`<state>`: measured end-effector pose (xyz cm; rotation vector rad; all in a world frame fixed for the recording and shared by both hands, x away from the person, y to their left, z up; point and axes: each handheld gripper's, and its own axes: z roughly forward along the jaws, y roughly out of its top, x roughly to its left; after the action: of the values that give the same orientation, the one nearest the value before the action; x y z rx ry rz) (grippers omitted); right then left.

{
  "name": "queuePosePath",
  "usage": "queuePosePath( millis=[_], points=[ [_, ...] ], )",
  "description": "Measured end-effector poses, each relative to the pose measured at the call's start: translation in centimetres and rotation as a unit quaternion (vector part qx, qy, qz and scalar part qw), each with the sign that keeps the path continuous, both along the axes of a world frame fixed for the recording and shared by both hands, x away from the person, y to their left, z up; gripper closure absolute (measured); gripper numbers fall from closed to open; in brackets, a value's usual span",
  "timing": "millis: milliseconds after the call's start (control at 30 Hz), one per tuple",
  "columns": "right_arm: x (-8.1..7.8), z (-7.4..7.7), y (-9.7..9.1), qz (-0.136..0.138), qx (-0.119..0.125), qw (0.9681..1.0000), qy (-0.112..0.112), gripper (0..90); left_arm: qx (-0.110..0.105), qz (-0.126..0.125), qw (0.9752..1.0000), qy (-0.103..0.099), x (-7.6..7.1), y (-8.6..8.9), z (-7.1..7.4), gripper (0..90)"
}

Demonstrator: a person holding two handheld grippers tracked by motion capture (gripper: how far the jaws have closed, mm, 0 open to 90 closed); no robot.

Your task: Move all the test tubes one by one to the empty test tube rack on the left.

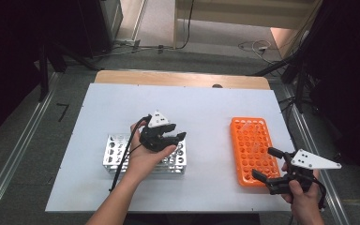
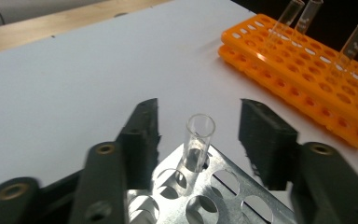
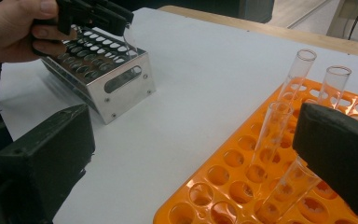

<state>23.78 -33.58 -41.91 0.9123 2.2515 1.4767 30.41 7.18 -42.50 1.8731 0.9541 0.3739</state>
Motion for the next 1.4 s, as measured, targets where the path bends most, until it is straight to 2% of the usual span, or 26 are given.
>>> queuePosePath(
  millis=[133,233,500,600,900,1300,1400],
  points=[
    [0.0,0.0,0.0,0.000,0.000,1.0000,-0.001,0.0,-0.018,0.001,0.9998,-0.008,-0.6,0.4,0.5,27.2],
    [0.0,0.1,0.0,-0.001,-0.001,1.0000,-0.002,0.0,-0.034,-0.005,0.9993,-0.013,-1.3,0.8,1.0,18.3],
    [0.1,0.1,-0.1,-0.005,-0.002,1.0000,-0.002,0.0,-0.056,-0.024,0.9979,-0.023,-3.5,2.0,1.8,3.2],
    [0.1,0.2,-0.3,-0.008,-0.002,1.0000,-0.003,0.0,-0.063,-0.026,0.9973,-0.027,-4.4,2.6,1.8,0.3],
    [0.2,0.3,-0.9,-0.019,-0.001,0.9998,-0.005,0.0,-0.076,-0.025,0.9960,-0.041,-6.9,4.5,1.8,0.0],
    [0.7,0.0,-2.5,-0.042,0.002,0.9991,-0.002,0.0,-0.085,-0.012,0.9948,-0.054,-8.8,6.7,0.6,0.0],
    [1.2,-0.5,-3.1,-0.048,0.003,0.9988,0.010,0.8,-0.083,-0.007,0.9951,-0.053,-9.1,7.2,0.3,0.0]
  ],
)
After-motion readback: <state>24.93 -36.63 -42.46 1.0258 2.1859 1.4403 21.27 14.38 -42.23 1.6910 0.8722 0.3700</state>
